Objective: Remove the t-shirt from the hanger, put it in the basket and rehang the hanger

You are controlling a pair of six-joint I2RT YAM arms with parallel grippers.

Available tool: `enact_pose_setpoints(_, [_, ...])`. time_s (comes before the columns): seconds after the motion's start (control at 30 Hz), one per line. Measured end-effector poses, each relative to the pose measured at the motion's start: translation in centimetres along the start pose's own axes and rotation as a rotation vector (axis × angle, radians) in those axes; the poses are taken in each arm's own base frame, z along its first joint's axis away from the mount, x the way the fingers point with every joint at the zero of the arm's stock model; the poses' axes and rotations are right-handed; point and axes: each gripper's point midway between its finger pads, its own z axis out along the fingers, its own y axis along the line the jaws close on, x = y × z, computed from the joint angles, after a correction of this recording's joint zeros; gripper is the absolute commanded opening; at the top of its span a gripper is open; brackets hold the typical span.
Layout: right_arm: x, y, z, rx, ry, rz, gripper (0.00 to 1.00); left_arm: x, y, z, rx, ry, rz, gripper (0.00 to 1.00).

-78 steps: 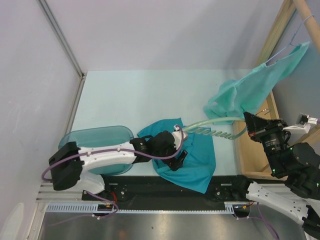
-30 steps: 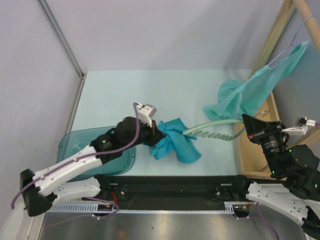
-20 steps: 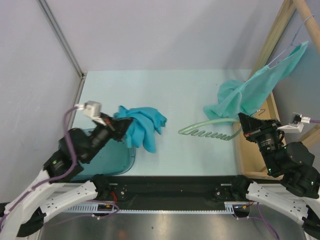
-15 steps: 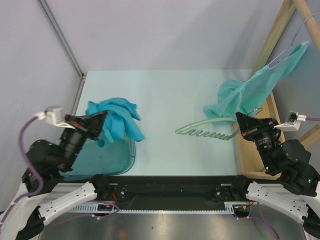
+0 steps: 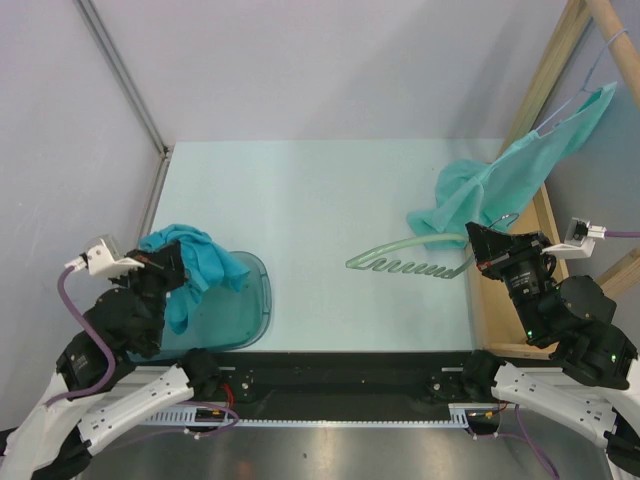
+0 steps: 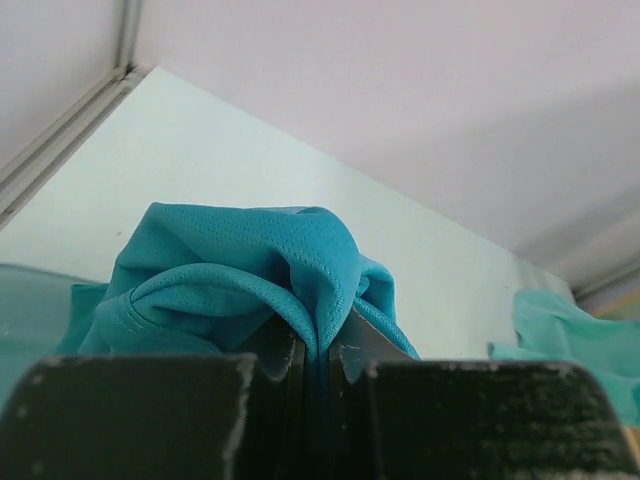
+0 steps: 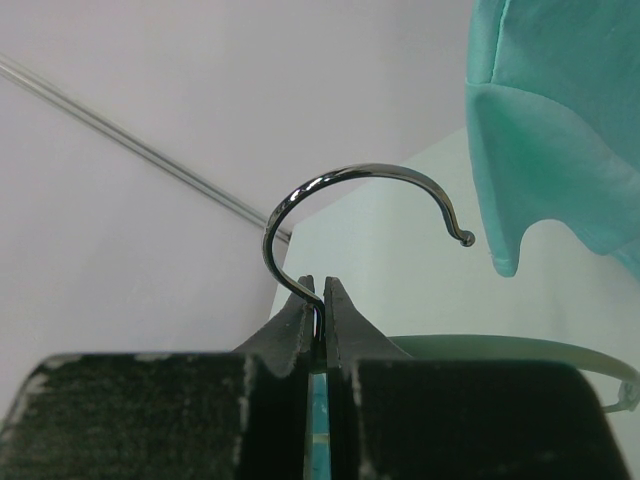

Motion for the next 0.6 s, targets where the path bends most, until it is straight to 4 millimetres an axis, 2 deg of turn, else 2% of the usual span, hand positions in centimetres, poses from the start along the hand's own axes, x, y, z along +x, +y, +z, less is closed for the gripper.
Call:
enact_pose_setpoints(0.1, [0.0,0.0,0.0,0.000,0.000,0.001,0.00,2.2,2.1,0.2,-0.073,-0.002,-0.013,0.04])
enact_pose_setpoints(0.2, [0.0,0.0,0.0,-0.001,0.001,0.003,0.00,4.3,3.3,0.6,-0.139,0.008,0.005,0.09])
enact_pose_setpoints(0.5, [0.2,0.0,0.0,-0.003,0.006,0.009,0.00,11.2,5.2,1.7,-0.293,0.111,0.071,0.13])
enact_pose_setpoints(0.6, [0.4,-0.1,0.0,-0.001,0.009,0.010,0.00,13.4,6.1,1.6,-0.314,0.146,0.073,0.19])
